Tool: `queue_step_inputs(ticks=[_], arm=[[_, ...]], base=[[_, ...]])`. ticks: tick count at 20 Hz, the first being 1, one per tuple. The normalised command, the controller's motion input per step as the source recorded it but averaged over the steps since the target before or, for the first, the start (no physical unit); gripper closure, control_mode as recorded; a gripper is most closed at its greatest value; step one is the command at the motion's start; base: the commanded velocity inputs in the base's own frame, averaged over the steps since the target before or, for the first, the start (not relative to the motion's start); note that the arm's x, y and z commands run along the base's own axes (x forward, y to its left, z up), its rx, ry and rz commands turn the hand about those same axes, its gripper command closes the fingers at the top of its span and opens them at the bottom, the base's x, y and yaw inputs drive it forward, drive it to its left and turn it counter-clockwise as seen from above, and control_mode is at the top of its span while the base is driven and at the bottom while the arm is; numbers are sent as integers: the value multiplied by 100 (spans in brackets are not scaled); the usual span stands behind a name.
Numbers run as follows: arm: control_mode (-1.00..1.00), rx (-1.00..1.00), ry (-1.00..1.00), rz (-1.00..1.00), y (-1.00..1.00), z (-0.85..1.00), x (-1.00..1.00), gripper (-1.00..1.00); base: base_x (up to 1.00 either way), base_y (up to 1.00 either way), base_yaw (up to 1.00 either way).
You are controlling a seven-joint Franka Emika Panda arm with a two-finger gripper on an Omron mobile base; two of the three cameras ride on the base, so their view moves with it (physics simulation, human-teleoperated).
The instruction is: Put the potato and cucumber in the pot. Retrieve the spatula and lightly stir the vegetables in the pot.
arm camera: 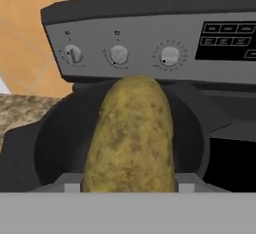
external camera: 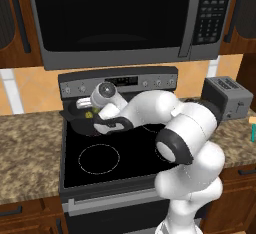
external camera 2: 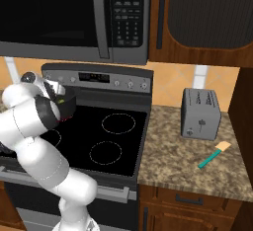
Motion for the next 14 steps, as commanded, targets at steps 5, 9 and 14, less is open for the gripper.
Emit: queue_step_inputs(ticks=[5, 9, 14], arm=[[-100, -1, 0, 0, 19, -25, 25, 100], [-100, -1, 0, 0, 12, -28, 3, 100], [-100, -2, 0, 0, 0, -16, 0, -100]], base=[[0, 0, 0], [0, 0, 0], [0, 0, 0]])
